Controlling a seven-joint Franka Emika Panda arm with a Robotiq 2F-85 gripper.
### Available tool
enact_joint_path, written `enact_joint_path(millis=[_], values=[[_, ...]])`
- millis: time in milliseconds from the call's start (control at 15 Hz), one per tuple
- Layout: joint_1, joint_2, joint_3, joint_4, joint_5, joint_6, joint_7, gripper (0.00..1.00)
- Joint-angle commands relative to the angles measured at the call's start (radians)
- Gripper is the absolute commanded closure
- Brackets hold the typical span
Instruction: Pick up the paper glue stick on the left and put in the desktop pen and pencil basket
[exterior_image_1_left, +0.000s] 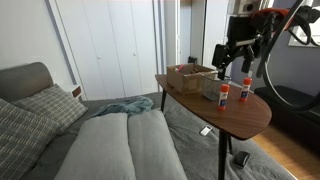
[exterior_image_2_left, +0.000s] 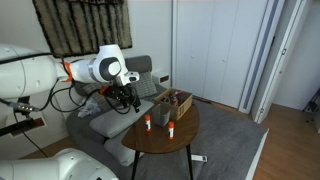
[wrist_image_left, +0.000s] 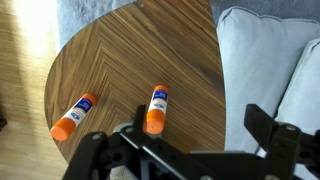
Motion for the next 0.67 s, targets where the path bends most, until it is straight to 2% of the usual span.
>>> enact_joint_path(millis=[0,400,600], values=[[-0.007,0.111,-0.028,0.035,-0.023,0.042,-0.047,0.00],[-0.008,0.211,-0.061,0.040,-0.086,0.171,-0.124,0.00],[-0.018,0.246,-0.075,0.041,-0.127,0.192,-0.122,0.00]])
